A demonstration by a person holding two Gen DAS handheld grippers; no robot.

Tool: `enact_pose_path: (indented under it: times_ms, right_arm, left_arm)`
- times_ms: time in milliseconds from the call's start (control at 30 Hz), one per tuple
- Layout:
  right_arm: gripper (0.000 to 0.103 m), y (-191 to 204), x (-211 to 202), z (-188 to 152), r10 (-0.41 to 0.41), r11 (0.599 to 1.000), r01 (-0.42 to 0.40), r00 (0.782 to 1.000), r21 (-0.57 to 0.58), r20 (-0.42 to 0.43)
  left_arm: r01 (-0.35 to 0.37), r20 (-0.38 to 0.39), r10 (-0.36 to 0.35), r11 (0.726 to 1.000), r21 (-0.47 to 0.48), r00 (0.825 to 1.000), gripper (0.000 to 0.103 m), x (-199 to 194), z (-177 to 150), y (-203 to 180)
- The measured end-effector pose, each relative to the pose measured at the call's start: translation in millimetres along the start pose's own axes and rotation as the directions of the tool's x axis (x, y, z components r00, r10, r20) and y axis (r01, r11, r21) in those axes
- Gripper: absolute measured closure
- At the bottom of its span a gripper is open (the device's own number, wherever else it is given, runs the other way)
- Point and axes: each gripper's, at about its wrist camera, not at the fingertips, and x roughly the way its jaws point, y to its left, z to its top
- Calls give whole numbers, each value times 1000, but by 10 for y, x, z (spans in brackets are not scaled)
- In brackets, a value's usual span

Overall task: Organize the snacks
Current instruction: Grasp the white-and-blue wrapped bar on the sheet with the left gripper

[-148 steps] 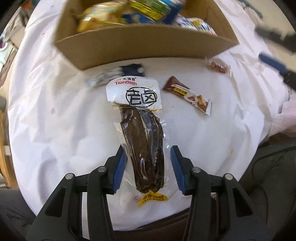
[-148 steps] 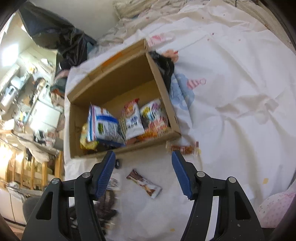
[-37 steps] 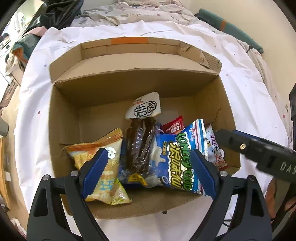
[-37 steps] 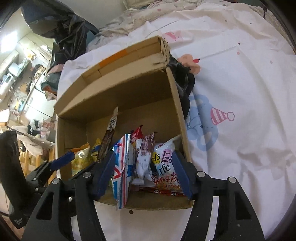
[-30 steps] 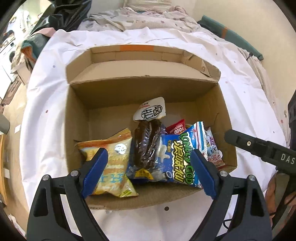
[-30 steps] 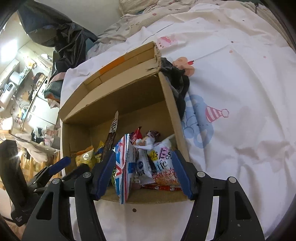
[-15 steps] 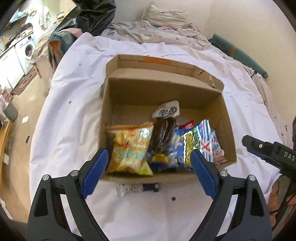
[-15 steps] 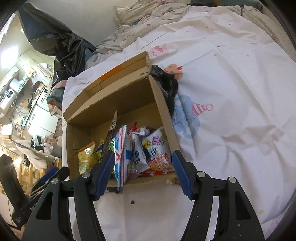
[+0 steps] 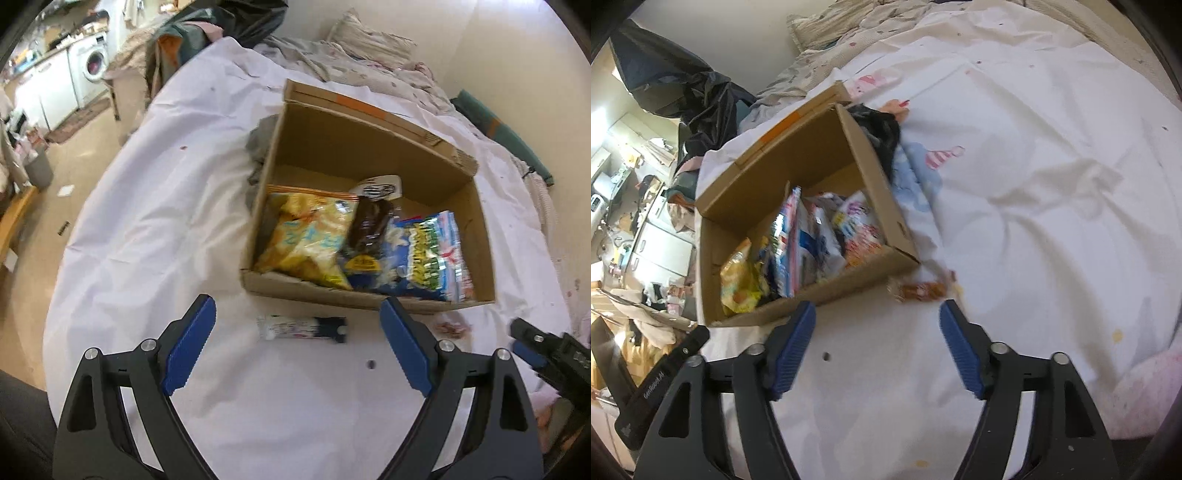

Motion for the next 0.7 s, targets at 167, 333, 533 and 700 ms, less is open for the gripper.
enact_pose_path:
  times_ms: [167, 333, 533, 700]
  right_arm:
    - [15, -205, 6, -120, -45, 996, 44, 999, 81, 6]
    - [15, -340, 89, -116, 0, 984, 6, 999, 178, -33]
    - [15, -253, 132, -110, 13, 988, -6, 999, 152, -45]
    - [15, -249, 155, -116, 22, 989, -13, 998, 150, -60]
  left_arm:
    - [-41, -53, 39, 999, -24, 998, 13, 165, -99, 136]
    - [-50, -107, 53, 998, 29, 993, 8, 396, -208, 76]
    - [-22, -160, 46, 988, 150, 986, 8, 746, -345, -189]
    - [-39, -165, 63, 989, 144, 984, 8, 1008, -385, -251]
